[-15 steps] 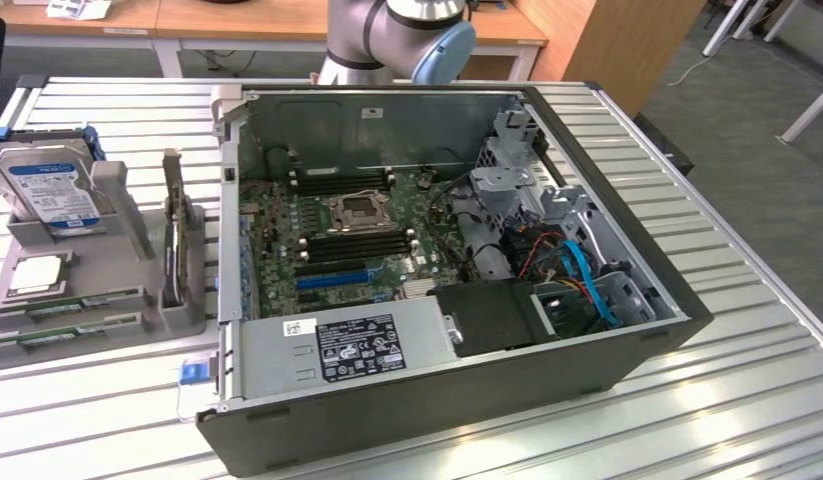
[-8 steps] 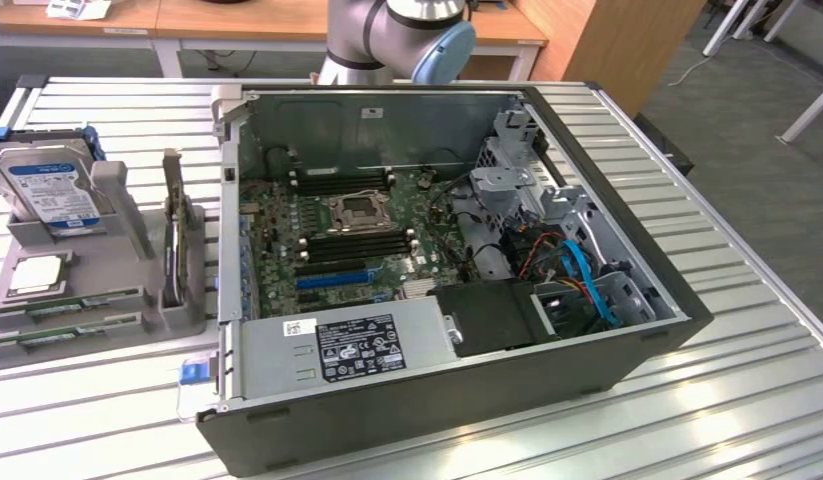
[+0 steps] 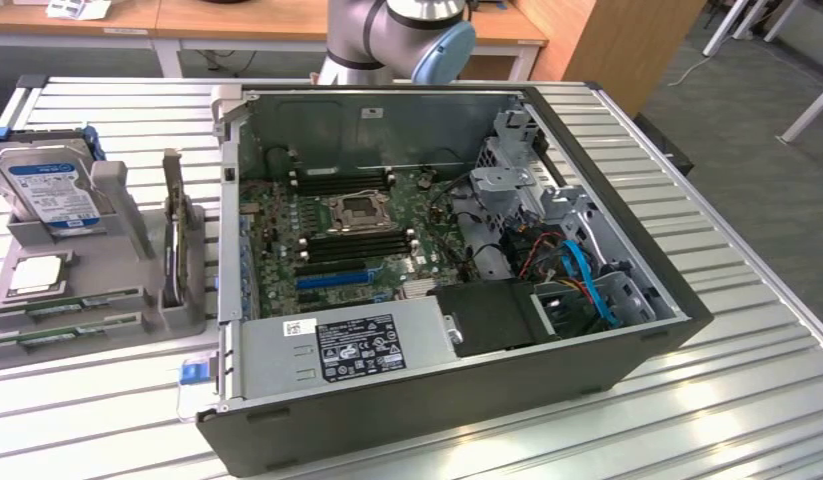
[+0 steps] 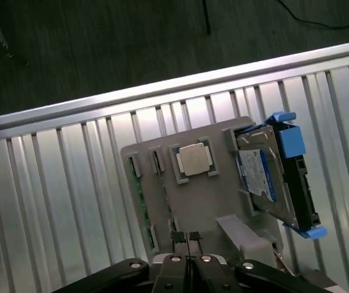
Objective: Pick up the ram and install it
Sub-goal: 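Pick up the ram and move it above insertion slot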
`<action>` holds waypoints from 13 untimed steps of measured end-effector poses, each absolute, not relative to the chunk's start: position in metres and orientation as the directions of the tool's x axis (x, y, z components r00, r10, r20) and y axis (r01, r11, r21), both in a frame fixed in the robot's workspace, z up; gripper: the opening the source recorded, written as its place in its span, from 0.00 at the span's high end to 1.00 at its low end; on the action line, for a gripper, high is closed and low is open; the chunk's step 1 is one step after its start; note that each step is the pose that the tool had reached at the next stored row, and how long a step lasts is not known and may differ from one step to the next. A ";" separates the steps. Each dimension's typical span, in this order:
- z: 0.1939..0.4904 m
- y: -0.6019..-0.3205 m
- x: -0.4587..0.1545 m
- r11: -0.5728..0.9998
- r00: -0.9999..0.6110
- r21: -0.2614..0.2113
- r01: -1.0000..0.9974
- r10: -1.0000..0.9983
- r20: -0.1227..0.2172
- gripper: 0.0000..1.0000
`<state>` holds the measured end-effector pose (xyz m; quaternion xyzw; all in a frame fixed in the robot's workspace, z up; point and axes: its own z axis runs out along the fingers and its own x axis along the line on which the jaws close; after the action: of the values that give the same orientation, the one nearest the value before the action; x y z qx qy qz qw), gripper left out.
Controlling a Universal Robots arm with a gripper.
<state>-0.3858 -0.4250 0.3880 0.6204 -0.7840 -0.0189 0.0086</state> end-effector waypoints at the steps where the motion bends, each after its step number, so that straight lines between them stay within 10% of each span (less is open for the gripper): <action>1: 0.388 -0.425 -0.386 0.213 -0.213 0.040 -0.976 -0.977 -0.010 0.90; 13: 0.388 -0.425 -0.386 0.010 -0.010 0.040 -0.999 -1.000 -0.010 0.90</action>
<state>-0.3858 -0.4250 0.3879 0.7034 -0.7105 -0.0178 0.0107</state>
